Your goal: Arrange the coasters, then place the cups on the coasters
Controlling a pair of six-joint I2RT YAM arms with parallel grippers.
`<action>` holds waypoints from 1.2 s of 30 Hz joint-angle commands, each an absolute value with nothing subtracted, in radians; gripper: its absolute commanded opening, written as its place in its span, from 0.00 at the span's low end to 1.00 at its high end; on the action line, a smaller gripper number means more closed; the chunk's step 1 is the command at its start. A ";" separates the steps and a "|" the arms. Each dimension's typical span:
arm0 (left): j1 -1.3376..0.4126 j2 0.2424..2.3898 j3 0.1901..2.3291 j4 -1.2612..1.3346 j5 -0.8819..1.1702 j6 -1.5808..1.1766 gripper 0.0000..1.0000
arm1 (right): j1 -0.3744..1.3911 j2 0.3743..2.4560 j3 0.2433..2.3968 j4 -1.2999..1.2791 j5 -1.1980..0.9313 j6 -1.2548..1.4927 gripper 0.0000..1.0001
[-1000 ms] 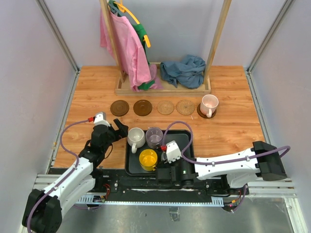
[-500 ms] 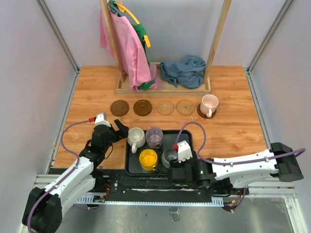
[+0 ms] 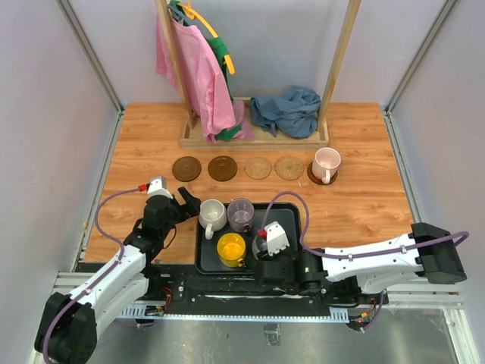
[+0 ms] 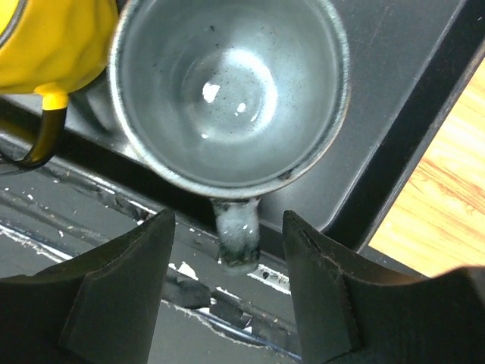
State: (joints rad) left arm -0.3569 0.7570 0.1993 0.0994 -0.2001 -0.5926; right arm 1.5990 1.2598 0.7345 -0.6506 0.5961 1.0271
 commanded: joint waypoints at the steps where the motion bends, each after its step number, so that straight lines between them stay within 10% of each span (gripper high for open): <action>1: -0.362 0.757 0.189 0.112 -0.205 -0.600 1.00 | 1.552 1.204 0.665 -0.546 0.575 0.968 0.60; 24: -0.363 0.782 0.173 0.138 -0.216 -0.607 1.00 | 1.478 1.273 0.676 -0.526 0.486 0.920 0.49; 36: -0.363 0.780 0.173 0.136 -0.212 -0.612 1.00 | 1.477 1.271 0.681 -0.529 0.487 0.917 0.01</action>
State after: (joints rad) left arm -0.3569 0.7776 0.1829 0.1112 -0.2115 -0.6086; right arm 1.4918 1.2694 0.6609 -0.5117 0.4732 0.9192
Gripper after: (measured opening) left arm 0.994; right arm 0.221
